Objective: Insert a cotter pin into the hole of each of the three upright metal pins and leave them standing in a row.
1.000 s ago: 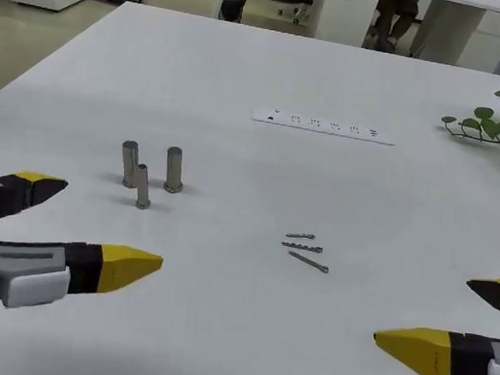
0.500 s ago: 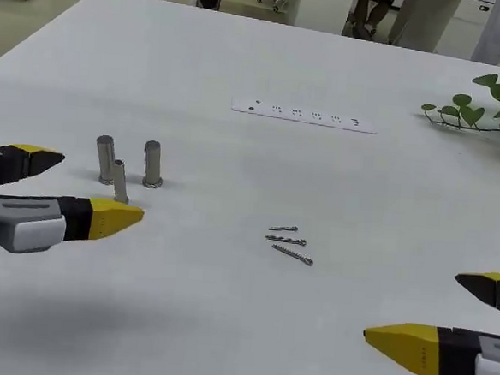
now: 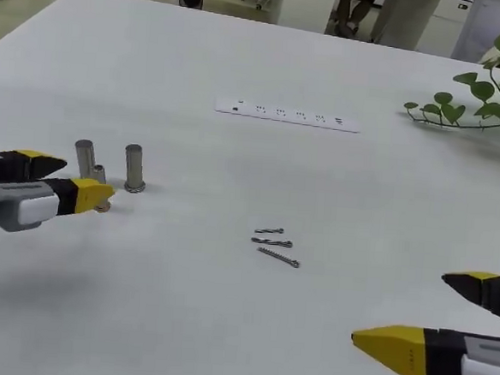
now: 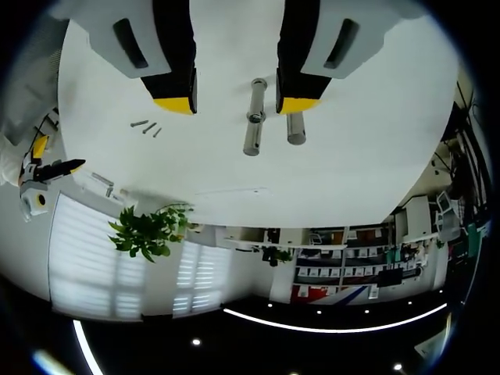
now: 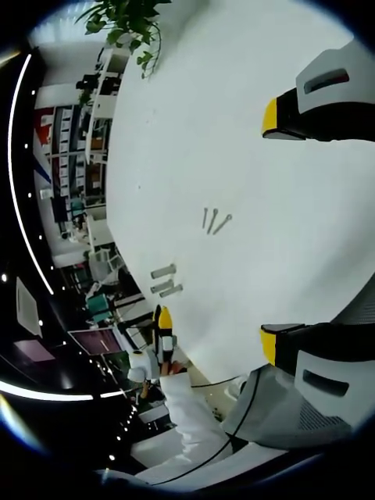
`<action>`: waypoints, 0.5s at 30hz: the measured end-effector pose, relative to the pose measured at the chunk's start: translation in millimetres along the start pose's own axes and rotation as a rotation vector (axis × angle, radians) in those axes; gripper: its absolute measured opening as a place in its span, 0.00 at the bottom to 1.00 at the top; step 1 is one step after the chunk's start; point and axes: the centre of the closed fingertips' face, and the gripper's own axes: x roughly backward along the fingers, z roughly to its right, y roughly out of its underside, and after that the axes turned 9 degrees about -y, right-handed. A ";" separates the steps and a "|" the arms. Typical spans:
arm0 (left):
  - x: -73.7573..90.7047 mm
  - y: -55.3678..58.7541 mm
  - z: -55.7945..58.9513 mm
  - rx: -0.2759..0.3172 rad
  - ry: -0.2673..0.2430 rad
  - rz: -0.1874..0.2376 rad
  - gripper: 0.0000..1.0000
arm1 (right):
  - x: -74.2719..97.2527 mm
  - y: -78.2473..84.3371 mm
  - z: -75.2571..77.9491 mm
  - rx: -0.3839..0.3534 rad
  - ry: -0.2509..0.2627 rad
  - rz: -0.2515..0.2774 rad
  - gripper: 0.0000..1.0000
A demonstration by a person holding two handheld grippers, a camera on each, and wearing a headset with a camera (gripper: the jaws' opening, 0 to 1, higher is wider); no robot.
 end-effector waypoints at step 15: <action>-27.0 10.4 -12.9 -0.038 -0.027 -0.023 0.16 | 0.0 1.3 0.5 -0.011 -0.002 -0.003 0.96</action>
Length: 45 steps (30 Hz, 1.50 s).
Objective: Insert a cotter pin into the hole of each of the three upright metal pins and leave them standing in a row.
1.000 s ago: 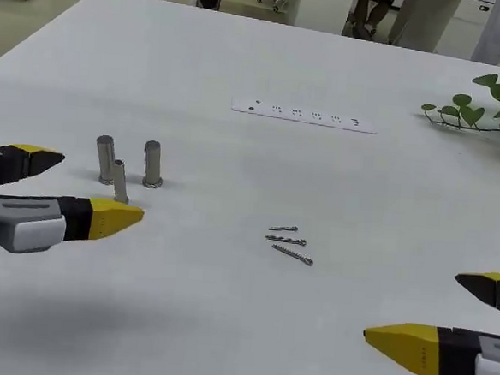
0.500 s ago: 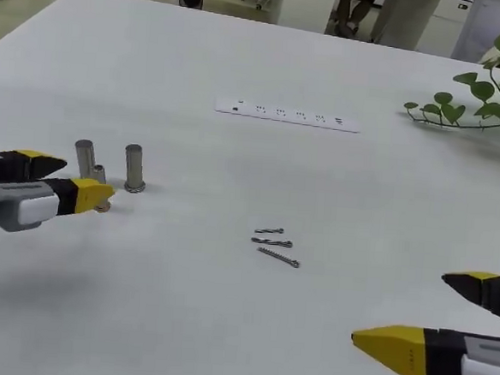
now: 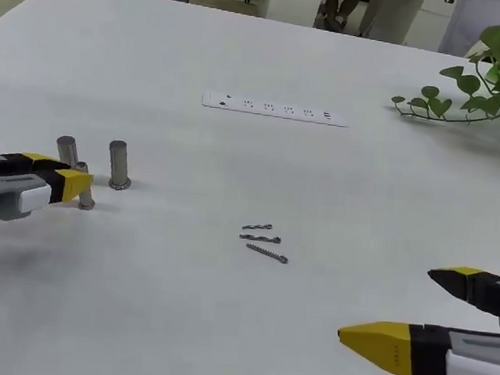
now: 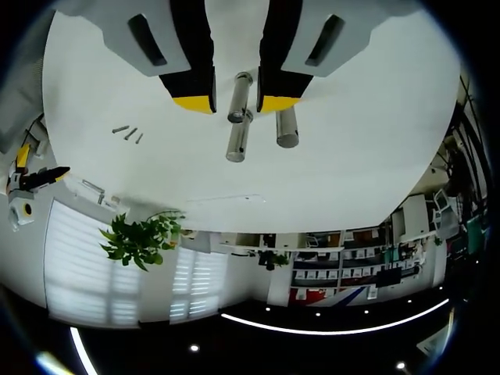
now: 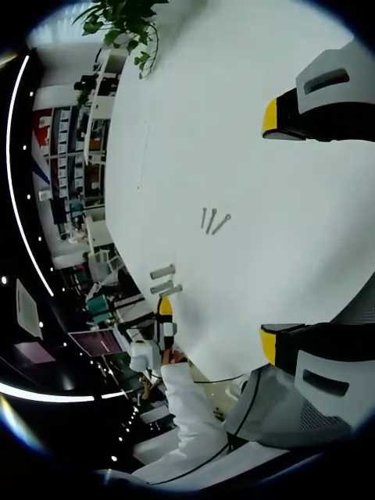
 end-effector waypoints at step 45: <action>20.5 -12.5 43.7 -0.139 0.028 0.022 0.05 | 4.9 3.7 -8.0 -0.014 -0.004 0.030 0.95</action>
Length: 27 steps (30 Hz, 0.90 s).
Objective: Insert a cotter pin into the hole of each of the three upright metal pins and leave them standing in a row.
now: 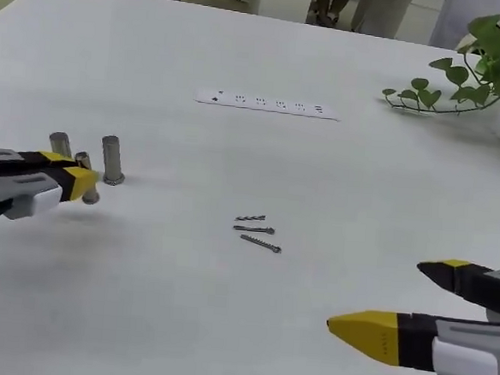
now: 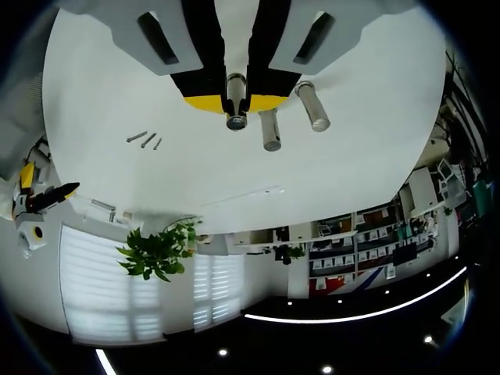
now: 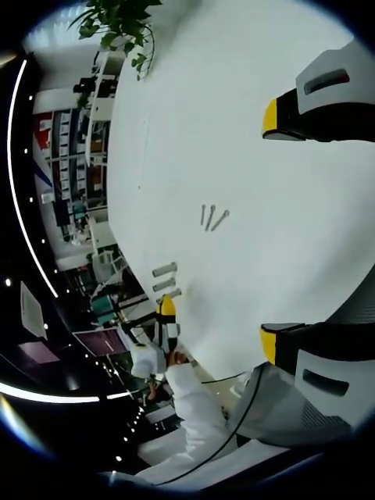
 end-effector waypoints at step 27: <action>7.0 18.8 113.8 -0.014 0.216 -0.060 0.05 | -1.0 -7.6 -9.5 0.021 -0.035 0.026 0.95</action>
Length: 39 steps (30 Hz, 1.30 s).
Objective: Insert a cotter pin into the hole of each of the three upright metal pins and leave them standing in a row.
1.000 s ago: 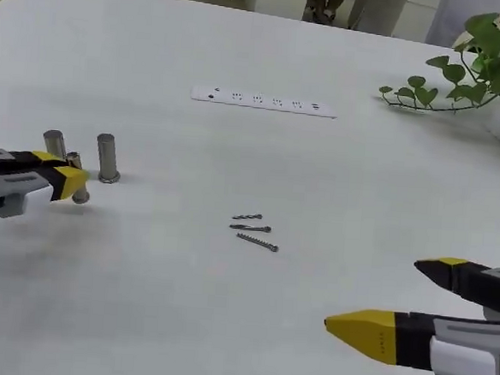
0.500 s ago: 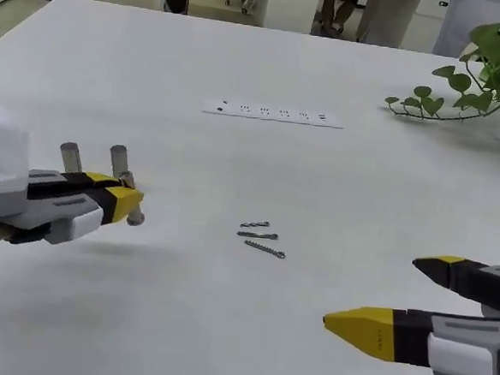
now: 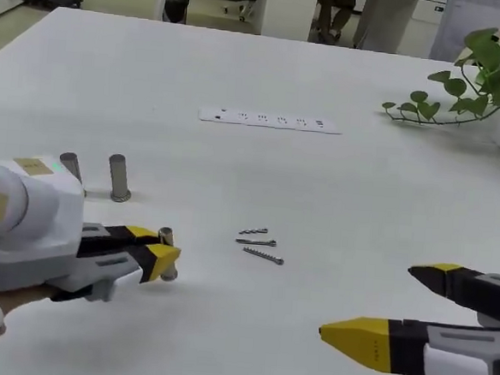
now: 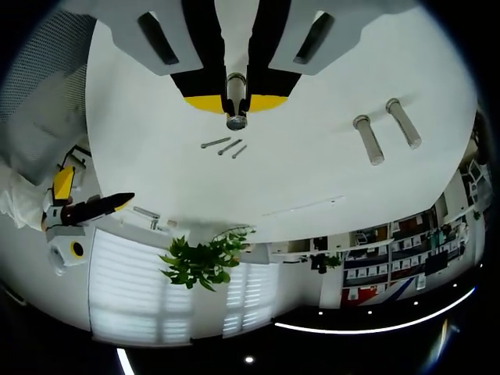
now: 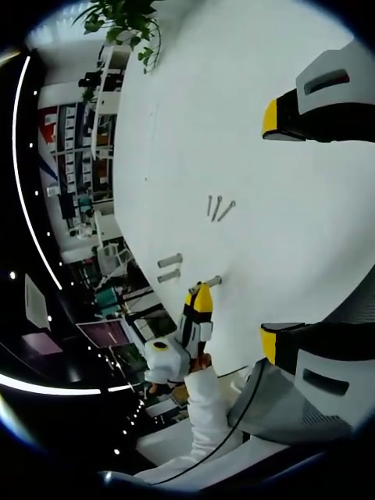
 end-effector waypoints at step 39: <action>-11.2 26.1 27.5 -0.097 0.053 -0.092 0.10 | -5.1 6.3 -8.1 0.009 -0.031 -0.015 0.95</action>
